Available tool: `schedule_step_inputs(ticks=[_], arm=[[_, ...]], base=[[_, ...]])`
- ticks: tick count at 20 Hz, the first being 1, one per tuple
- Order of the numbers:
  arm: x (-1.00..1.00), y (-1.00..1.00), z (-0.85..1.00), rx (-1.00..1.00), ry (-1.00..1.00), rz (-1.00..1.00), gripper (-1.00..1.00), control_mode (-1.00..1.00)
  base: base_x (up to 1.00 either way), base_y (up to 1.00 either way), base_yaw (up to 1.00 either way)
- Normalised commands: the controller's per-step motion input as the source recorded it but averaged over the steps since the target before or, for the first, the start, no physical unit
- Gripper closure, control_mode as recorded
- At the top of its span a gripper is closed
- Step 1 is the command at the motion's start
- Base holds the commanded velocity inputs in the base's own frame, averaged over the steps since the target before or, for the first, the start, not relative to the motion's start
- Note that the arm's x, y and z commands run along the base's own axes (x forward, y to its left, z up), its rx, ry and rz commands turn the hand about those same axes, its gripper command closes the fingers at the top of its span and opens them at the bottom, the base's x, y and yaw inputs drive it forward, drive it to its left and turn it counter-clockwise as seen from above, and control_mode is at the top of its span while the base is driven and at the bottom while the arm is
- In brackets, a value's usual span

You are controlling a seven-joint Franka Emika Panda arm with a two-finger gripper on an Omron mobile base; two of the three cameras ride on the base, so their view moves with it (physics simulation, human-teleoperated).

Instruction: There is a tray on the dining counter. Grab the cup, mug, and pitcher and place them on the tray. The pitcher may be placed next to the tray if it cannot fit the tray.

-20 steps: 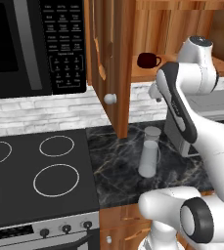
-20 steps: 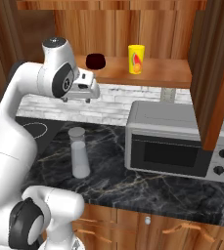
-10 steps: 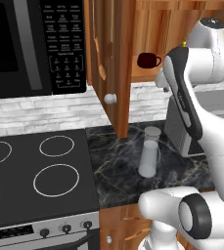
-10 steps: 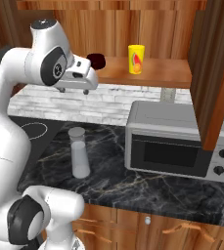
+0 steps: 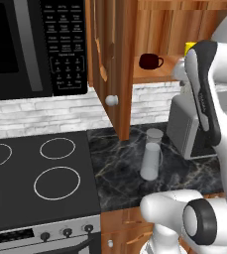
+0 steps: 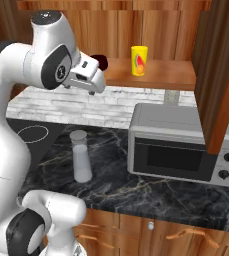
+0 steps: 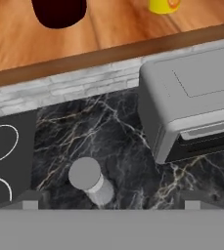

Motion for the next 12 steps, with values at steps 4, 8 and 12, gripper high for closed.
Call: schedule_step_inputs(ticks=[4, 8, 12], arm=[[0.0, -0.29, 0.09, 0.25, -0.11, -0.18, -1.0, -1.0], [0.0, -0.32, 0.04, 0.29, -0.13, -0.19, -1.0, -1.0], [0.0, -0.2, 0.09, 0.28, -0.09, -0.2, -1.0, -1.0]], base=[[0.0, 0.0, 0.0], [0.0, 0.0, 0.0], [0.0, 0.0, 0.0]])
